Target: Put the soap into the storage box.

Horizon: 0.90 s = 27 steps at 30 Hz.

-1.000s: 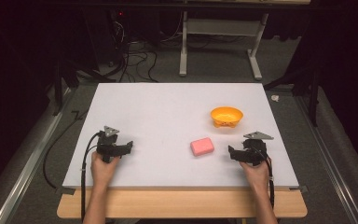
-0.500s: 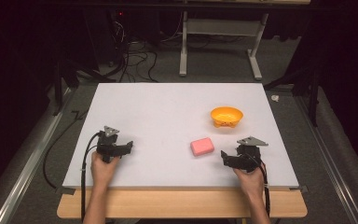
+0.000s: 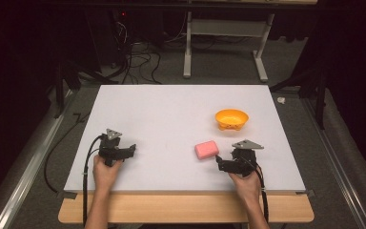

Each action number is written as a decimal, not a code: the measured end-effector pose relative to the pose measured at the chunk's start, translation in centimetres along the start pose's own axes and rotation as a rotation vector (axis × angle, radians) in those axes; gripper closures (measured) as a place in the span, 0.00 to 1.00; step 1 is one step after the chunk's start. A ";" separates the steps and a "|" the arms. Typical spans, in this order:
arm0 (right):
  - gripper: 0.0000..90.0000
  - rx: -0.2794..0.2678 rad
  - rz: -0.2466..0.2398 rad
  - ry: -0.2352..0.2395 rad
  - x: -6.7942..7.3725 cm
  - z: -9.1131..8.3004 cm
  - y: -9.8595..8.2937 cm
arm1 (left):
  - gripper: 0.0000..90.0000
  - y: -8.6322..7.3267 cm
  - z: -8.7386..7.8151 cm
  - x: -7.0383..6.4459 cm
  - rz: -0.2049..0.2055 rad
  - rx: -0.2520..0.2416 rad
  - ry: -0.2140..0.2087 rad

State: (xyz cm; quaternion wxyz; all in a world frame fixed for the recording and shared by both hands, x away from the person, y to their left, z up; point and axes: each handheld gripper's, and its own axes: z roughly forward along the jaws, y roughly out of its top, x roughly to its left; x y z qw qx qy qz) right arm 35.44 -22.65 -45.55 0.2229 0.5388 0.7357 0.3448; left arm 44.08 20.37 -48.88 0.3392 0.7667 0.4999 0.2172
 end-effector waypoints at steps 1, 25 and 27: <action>0.16 0.001 -0.001 0.004 0.2 0.1 0.1 | 0.21 0.0 0.0 0.0 0.000 0.000 0.000; 0.14 0.032 -0.032 0.037 3.7 3.0 2.2 | 0.21 0.0 0.0 0.0 0.000 0.000 0.000; 0.14 0.033 -0.032 0.032 4.0 3.3 2.3 | 0.21 0.0 0.0 0.0 0.001 0.001 0.000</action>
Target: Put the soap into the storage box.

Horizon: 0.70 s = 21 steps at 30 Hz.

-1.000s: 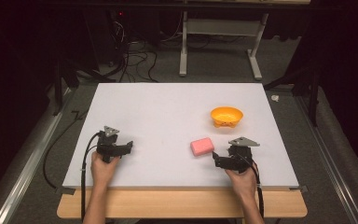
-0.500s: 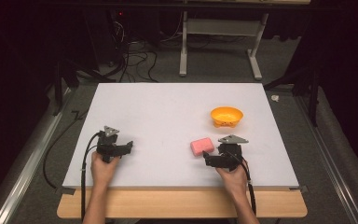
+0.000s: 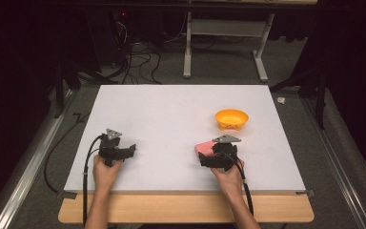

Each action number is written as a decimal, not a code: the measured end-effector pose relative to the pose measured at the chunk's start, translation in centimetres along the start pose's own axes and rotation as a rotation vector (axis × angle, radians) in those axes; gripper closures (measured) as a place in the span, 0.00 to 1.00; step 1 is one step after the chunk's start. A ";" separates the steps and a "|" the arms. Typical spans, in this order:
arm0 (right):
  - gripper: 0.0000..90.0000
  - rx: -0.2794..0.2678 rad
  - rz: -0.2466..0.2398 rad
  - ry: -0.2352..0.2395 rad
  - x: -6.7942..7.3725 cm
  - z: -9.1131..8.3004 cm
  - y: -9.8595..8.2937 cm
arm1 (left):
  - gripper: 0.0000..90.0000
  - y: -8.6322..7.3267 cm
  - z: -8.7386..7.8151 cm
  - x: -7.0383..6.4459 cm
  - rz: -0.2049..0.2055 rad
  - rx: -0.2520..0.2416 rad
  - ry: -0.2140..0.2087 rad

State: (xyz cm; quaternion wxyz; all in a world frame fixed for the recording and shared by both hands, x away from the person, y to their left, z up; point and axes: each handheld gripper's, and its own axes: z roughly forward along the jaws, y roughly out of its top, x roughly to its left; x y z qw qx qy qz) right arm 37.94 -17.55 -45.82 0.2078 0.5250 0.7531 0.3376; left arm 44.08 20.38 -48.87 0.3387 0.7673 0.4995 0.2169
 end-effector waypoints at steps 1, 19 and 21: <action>0.14 -0.002 -0.003 -0.005 0.1 0.1 0.1 | 0.21 0.0 0.0 0.0 0.000 0.000 0.000; 0.13 0.060 0.017 -0.037 0.4 2.5 0.4 | 0.21 0.0 0.0 0.0 0.001 0.000 0.000; 0.13 0.064 0.017 -0.041 0.4 2.6 0.4 | 0.21 0.0 0.0 0.0 0.000 0.000 0.000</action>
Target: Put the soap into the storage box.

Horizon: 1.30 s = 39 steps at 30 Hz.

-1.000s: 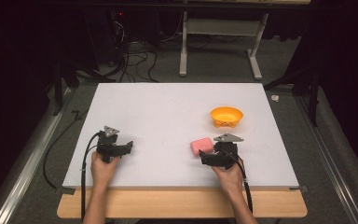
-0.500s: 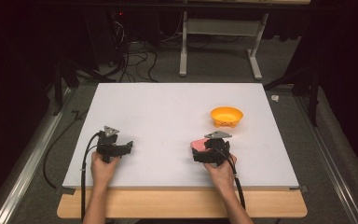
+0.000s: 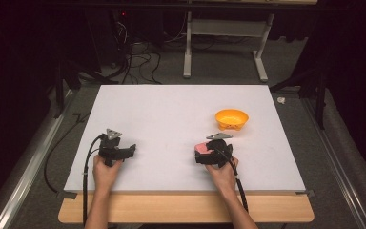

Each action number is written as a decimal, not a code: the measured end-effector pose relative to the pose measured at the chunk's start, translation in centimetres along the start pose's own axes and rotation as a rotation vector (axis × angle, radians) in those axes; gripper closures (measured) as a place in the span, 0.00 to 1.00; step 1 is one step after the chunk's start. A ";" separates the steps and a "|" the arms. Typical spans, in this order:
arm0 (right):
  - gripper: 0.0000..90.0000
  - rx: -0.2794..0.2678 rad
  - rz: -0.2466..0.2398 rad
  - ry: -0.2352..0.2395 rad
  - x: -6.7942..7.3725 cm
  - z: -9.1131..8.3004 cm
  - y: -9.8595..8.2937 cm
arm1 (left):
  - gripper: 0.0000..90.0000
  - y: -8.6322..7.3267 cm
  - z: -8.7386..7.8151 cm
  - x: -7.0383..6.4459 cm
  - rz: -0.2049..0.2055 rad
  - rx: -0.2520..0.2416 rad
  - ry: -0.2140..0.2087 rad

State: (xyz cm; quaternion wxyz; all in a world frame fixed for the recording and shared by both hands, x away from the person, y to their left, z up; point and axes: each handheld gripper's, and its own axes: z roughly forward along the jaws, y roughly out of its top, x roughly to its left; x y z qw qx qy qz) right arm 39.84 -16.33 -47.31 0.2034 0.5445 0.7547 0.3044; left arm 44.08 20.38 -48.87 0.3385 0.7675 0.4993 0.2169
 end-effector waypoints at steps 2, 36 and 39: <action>0.13 0.007 -0.002 -0.004 0.1 0.2 0.0 | 0.21 0.0 0.0 0.0 0.000 0.000 0.000; 0.15 -0.052 0.000 0.063 -0.7 -1.3 -0.7 | 0.21 0.0 0.0 0.0 -0.002 0.001 0.001; 0.15 -0.052 0.028 0.085 -1.3 -1.5 -0.8 | 0.21 0.0 0.0 0.0 -0.002 0.000 0.001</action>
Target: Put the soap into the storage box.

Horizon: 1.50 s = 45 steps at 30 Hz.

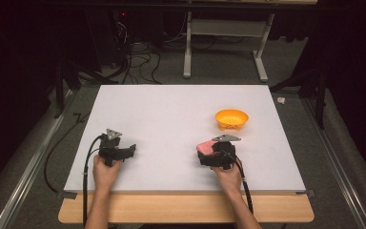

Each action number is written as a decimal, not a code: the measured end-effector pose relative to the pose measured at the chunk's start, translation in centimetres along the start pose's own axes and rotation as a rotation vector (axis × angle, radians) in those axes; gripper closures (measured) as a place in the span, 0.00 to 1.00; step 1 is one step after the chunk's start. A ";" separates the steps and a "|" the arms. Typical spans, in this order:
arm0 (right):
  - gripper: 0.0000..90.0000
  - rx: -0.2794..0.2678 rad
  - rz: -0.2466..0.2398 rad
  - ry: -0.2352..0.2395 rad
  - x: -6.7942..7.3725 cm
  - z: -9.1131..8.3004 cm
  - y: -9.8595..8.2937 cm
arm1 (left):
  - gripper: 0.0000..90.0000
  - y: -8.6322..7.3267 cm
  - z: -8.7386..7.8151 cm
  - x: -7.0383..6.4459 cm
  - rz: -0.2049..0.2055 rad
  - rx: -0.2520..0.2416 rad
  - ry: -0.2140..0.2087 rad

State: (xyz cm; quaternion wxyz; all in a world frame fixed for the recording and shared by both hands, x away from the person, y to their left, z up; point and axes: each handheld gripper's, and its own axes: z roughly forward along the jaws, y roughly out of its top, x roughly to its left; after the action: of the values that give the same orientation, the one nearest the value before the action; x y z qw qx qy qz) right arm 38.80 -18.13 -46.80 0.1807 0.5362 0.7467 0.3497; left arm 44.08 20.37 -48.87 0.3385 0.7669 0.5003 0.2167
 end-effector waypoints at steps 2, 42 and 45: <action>0.15 -0.005 0.014 0.013 -0.3 -0.2 0.0 | 0.21 0.0 0.0 0.0 0.000 0.000 0.000; 0.15 -0.098 0.029 0.002 -4.1 -5.6 0.7 | 0.21 0.0 0.0 0.0 0.001 0.000 0.000; 0.15 -0.107 0.028 0.000 -4.4 -6.0 0.9 | 0.21 0.0 0.0 0.0 0.001 0.001 0.000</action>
State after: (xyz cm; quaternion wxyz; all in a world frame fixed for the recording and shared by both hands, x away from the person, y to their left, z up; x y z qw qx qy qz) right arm 37.14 -24.01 -42.51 0.2044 0.5362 0.7192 0.3918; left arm 44.09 20.39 -48.86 0.3379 0.7675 0.4999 0.2165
